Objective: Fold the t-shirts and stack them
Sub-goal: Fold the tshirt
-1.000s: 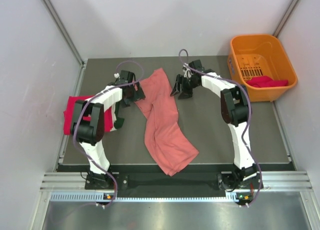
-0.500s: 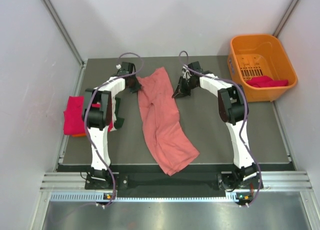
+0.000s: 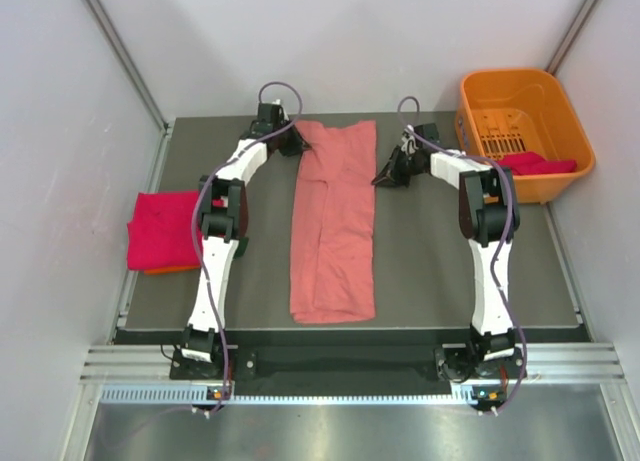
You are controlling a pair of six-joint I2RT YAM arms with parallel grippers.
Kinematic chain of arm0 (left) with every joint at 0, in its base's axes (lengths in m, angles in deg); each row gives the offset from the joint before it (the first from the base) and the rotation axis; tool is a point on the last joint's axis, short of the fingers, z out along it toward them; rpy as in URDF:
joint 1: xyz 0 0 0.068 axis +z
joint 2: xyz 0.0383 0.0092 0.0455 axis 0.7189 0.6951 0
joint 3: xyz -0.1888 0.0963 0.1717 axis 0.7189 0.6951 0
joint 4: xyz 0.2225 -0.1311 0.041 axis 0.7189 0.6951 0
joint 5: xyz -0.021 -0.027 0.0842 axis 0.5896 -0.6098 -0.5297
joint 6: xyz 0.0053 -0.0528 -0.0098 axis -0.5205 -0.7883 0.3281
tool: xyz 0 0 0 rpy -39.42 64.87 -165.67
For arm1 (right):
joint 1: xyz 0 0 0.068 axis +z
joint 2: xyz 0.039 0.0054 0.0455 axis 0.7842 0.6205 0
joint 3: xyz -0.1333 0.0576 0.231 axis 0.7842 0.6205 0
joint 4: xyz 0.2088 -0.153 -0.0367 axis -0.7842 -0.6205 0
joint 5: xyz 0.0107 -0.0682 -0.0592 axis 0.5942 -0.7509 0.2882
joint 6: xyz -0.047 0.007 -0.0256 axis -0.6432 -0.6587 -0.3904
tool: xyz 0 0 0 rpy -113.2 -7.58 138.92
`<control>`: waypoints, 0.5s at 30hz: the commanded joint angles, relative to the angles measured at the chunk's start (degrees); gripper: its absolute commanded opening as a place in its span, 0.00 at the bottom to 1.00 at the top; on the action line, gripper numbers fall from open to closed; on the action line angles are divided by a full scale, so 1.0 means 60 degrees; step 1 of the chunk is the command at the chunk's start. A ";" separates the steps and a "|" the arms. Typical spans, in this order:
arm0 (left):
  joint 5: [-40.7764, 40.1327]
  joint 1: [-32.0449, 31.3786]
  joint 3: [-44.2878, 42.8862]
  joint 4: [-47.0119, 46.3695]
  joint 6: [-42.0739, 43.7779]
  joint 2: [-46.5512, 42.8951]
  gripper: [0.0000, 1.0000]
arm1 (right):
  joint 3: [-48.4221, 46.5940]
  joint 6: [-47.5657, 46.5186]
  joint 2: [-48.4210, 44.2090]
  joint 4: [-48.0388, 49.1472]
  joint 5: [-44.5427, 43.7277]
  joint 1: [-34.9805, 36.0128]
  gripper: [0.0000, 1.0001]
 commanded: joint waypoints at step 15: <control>-0.0559 -0.0026 0.5319 -0.1334 0.0622 -0.4595 0.92 | 0.3237 -0.0747 -0.3336 0.0961 -0.1289 -0.0224 0.61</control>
